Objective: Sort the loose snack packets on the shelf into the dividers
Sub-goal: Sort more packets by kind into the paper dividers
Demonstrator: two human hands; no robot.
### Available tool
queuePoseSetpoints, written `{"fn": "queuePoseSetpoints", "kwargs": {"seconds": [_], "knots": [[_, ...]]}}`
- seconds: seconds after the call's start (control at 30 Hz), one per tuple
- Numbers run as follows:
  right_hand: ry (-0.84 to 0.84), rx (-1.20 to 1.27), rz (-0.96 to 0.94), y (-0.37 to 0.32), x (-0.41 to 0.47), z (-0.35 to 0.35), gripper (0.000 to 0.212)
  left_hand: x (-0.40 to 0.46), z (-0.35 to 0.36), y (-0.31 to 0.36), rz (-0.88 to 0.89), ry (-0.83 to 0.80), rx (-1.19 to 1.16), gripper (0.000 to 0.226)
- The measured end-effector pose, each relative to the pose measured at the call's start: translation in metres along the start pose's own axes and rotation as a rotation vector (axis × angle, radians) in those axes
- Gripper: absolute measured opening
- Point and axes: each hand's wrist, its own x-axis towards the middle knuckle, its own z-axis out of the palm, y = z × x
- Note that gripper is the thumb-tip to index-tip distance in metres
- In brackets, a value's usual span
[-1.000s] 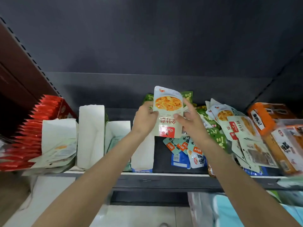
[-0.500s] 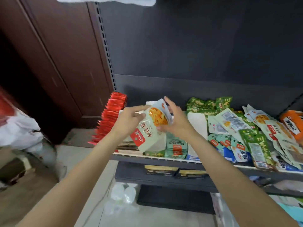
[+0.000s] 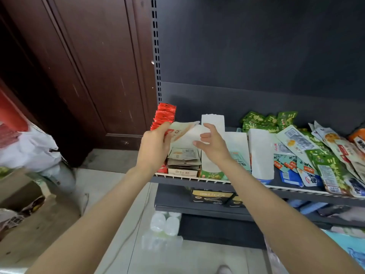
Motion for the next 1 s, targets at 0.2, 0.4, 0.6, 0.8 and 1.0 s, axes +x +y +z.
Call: {"fn": "queuePoseSetpoints", "kwargs": {"seconds": [0.2,0.4,0.6,0.8,1.0], "knots": [[-0.153,-0.379,0.084,0.031,-0.002,-0.003,0.061,-0.012,0.024,0.000,0.286,-0.491,0.523,0.052],[-0.358,-0.269,0.200,0.052,-0.006,0.000,0.060,-0.014,0.057,0.000,0.225,-0.724,0.596,0.027],[-0.372,-0.108,0.167,0.062,-0.001,-0.010,0.057,-0.011,0.064,0.002,0.031,-0.699,0.309,0.038],[-0.010,0.133,0.043,0.079,0.008,-0.071,0.035,-0.002,0.094,0.054,0.110,-0.435,0.143,0.033],[0.401,0.141,0.040,0.132,0.014,-0.180,0.026,0.013,0.175,0.148,0.352,-0.527,0.130,0.035]]}}
